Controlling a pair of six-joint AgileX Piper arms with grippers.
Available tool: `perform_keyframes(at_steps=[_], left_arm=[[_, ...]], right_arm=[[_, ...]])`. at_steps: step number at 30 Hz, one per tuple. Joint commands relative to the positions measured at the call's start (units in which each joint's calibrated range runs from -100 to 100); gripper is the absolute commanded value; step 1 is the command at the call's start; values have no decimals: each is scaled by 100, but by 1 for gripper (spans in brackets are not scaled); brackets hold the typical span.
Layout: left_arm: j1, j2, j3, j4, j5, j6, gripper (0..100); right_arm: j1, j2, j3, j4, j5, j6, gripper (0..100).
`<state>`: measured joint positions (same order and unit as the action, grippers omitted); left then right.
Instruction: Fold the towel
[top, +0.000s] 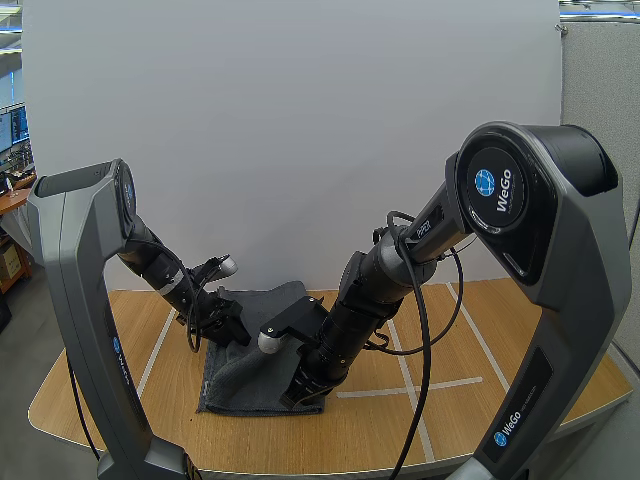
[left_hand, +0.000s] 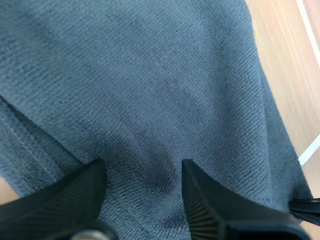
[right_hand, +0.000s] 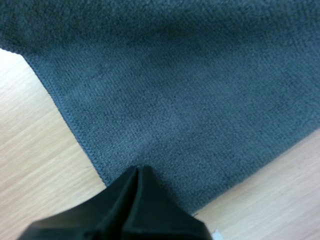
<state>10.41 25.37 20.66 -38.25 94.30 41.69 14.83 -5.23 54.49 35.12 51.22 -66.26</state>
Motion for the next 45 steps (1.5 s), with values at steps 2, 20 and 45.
perform_keyframes(at_steps=[2, 20, 45], left_arm=[[-5, -17, -45, 360, -382, -109, 75], [-5, -17, -459, 318, -716, -314, 0], [-5, -183, -649, 616, -150, -542, 27]], right_arm=[[-25, -31, 20, 14, 203, -46, 0], [-25, -31, 20, 14, 293, -46, 0], [-25, -31, 20, 14, 321, -46, 0]])
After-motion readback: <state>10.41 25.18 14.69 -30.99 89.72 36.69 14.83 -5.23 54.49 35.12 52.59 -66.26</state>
